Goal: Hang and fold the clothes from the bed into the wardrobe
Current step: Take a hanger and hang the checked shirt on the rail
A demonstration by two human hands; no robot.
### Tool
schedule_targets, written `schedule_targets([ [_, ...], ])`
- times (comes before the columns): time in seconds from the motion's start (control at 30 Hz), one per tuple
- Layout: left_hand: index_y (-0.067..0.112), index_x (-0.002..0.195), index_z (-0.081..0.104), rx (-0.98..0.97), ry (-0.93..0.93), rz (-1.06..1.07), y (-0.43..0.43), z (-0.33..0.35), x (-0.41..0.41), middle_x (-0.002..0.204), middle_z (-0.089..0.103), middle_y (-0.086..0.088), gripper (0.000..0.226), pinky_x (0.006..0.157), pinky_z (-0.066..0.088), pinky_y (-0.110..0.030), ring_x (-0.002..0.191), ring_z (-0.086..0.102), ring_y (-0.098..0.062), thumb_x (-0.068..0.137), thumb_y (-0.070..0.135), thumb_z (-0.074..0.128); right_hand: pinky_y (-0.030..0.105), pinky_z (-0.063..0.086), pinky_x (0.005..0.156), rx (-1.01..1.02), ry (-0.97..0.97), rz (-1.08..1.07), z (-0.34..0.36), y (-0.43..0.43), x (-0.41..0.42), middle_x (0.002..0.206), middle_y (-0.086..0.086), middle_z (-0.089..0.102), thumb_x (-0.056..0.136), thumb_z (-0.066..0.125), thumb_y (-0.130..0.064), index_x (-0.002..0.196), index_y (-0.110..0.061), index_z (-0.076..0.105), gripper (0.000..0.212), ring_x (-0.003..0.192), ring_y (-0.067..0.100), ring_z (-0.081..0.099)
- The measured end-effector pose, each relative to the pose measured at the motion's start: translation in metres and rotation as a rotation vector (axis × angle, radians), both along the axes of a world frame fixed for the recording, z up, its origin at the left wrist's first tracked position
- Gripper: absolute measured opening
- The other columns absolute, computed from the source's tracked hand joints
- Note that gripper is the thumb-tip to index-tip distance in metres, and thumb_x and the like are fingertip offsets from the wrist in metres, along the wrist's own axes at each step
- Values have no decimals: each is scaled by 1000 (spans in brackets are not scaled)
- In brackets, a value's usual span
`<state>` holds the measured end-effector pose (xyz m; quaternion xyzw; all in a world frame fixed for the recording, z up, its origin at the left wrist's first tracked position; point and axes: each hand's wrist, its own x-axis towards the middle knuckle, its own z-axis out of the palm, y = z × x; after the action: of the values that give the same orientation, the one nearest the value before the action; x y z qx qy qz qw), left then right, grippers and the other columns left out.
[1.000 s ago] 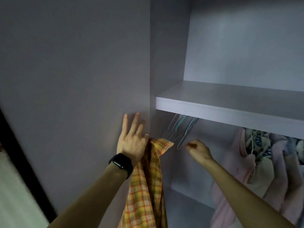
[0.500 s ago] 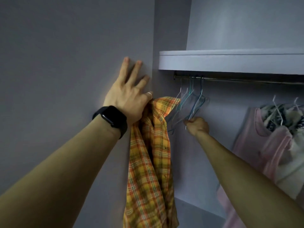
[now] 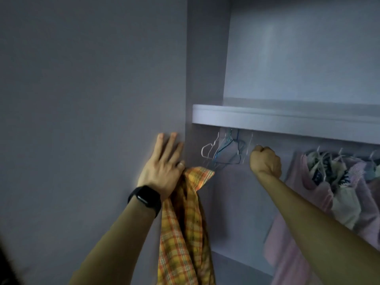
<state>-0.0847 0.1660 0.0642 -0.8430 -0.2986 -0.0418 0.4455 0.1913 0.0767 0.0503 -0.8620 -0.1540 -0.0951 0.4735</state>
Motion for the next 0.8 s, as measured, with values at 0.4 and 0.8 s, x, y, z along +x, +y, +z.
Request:
schedule_targets([
  [0.4, 17, 131, 41, -910, -322, -55, -55, 22, 4, 134, 56, -14, 32, 107, 38, -56, 123, 53, -35, 99, 23, 42, 41, 42, 81, 64, 155, 110, 24, -190, -63, 96, 21, 66, 101, 44, -27, 89, -9, 69, 33, 95, 41, 59],
  [0.8, 31, 149, 38, -1492, -422, -415, -188, -76, 9, 101, 73, -11, 55, 84, 54, -36, 89, 68, -26, 100, 7, 48, 19, 19, 39, 733, 751, 301, -61, -364, -169, 47, -9, 20, 100, 45, -8, 46, -30, 31, 60, 39, 8, 17],
])
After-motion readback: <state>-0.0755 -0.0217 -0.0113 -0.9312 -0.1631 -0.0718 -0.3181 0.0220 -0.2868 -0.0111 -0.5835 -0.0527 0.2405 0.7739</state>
